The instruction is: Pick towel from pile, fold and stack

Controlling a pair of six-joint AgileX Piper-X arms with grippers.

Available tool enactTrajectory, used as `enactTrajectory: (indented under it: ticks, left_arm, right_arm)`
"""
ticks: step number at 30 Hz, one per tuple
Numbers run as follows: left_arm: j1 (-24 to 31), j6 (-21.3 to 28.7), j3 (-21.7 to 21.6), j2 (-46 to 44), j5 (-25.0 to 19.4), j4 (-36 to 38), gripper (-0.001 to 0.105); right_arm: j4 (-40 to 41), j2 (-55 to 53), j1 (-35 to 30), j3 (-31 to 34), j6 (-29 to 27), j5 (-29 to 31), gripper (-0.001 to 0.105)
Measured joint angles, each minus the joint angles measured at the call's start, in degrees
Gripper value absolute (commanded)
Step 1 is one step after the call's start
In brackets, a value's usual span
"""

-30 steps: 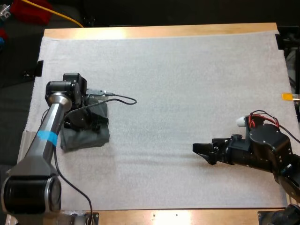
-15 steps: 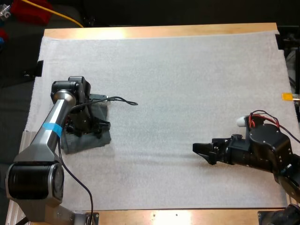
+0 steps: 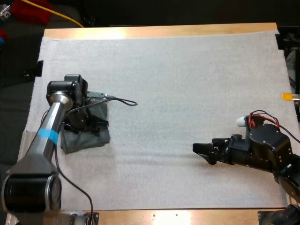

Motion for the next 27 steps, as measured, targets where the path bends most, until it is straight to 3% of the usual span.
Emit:
enactTrajectory:
  ticks: [27]
  left_arm:
    - [0.0,-0.14,0.13,-1.7,0.0,-17.22,0.064]
  right_arm:
    - [0.0,0.0,0.0,0.0,0.0,0.0,0.079]
